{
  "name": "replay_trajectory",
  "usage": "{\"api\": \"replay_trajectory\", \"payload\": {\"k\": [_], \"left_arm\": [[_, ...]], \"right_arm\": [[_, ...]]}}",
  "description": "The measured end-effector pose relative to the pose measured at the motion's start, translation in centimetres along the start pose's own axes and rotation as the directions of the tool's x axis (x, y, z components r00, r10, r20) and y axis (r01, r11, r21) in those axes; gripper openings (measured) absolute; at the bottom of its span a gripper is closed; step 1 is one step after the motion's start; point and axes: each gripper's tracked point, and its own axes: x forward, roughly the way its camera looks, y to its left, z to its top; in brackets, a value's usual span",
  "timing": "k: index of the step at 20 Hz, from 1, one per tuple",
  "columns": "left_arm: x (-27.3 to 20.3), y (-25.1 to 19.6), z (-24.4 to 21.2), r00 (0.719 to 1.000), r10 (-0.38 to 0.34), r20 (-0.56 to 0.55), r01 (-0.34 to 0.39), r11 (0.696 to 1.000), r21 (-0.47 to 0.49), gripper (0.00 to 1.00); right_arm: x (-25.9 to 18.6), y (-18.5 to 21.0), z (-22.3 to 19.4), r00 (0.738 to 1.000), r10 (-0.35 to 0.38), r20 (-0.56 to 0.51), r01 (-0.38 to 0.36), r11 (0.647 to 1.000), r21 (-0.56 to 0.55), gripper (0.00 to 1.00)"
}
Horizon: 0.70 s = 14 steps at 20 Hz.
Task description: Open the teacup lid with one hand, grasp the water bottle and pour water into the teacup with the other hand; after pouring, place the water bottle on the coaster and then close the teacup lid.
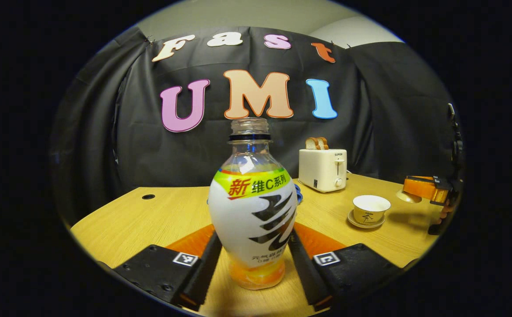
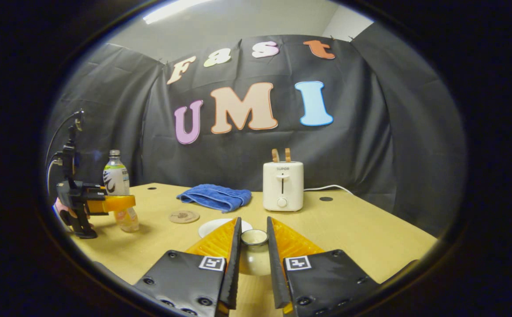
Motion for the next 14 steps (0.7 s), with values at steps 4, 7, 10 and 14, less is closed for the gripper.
{"api": "replay_trajectory", "payload": {"k": [4,7,10,14], "left_arm": [[0.3,-0.4,-0.1,1.000,0.006,-0.017,-0.005,1.000,0.022,0.63],[0.7,0.1,0.3,0.998,0.070,-0.001,-0.070,0.995,0.074,0.59],[1.4,1.1,0.9,0.986,0.167,-0.019,-0.154,0.943,0.295,0.57],[2.8,-0.3,3.8,0.981,0.189,0.038,-0.178,0.807,0.564,0.54]], "right_arm": [[-0.3,0.0,0.1,1.000,0.000,0.000,0.000,1.000,0.000,0.36],[-0.3,-0.1,0.1,1.000,-0.004,-0.001,0.004,1.000,0.000,0.36],[0.0,-0.9,0.2,1.000,-0.021,0.000,0.021,1.000,-0.001,0.36],[0.0,-2.4,0.2,0.999,-0.048,0.000,0.048,0.999,0.000,0.36]]}}
